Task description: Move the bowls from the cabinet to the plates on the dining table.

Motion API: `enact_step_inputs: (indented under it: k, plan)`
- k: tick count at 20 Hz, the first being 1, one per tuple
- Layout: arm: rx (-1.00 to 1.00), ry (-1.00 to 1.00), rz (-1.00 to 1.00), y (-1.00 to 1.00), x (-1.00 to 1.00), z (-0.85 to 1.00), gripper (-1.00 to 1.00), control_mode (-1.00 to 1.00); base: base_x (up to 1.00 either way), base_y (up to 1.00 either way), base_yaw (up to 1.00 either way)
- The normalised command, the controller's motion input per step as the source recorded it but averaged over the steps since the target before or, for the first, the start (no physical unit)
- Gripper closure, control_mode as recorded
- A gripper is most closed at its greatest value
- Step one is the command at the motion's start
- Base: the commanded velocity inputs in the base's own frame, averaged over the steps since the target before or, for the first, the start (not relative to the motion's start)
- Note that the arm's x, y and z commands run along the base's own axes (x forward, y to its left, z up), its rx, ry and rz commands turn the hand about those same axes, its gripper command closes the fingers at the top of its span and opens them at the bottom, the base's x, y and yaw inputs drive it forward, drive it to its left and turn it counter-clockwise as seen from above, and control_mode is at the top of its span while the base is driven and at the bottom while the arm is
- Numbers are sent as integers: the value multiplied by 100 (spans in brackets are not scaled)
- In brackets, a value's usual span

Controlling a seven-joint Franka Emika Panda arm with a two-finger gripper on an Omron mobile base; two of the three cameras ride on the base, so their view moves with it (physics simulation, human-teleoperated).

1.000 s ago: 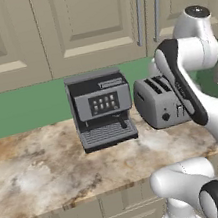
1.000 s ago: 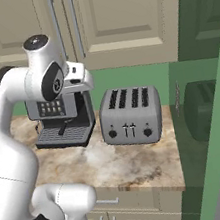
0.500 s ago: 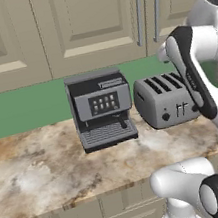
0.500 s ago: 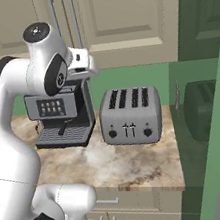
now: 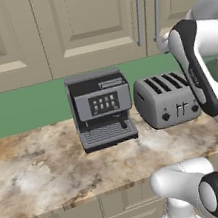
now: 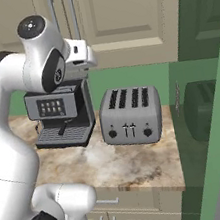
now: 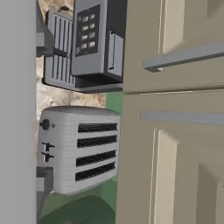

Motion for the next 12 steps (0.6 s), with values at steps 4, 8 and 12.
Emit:
enact_step_inputs:
  k: [4, 8, 12]
  plan:
    - [0, -10, 0, -6, 0, 31, -100, -100, 0, 0, 0]
    - [0, -8, 0, -4, 0, 24, -100, -100, 0, 0, 0]
    - [0, -7, 0, -4, 0, 21, -100, -100, 0, 0, 0]
